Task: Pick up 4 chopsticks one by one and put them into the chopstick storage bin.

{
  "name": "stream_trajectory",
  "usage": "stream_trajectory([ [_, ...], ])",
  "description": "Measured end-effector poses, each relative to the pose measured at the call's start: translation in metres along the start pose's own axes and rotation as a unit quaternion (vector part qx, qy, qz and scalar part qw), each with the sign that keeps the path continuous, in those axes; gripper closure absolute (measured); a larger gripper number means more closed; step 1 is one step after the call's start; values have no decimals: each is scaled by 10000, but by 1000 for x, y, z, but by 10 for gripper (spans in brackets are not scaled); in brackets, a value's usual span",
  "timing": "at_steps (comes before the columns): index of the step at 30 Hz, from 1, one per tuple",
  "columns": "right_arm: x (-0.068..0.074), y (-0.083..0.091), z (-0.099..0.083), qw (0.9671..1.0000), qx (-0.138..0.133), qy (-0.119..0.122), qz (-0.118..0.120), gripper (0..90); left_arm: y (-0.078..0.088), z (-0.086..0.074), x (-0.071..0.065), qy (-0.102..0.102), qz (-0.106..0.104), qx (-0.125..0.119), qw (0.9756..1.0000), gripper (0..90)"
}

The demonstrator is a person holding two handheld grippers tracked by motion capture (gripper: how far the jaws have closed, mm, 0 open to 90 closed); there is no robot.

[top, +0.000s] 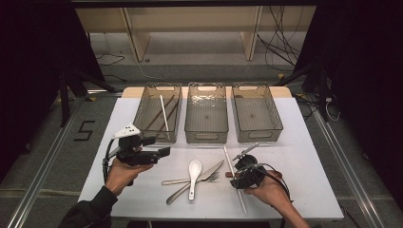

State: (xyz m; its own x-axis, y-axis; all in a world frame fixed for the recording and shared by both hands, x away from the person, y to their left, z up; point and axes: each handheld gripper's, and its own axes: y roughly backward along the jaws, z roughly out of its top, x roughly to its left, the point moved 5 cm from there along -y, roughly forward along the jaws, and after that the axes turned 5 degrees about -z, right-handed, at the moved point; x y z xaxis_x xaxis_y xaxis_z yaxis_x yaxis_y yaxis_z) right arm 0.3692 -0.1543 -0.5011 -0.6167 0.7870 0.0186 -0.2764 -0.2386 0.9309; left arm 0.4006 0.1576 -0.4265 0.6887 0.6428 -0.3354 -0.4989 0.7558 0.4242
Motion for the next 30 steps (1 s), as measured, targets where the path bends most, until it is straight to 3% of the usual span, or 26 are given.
stream_trajectory([
  [17,-2,-6,0,9996,210,108,-175,672,1,-4,-4,-53,-13,56,10000,159],
  [30,-10,-5,-2,9991,317,-29,-277,824,-1,-5,-6,-133,-65,111,9998,160],
])
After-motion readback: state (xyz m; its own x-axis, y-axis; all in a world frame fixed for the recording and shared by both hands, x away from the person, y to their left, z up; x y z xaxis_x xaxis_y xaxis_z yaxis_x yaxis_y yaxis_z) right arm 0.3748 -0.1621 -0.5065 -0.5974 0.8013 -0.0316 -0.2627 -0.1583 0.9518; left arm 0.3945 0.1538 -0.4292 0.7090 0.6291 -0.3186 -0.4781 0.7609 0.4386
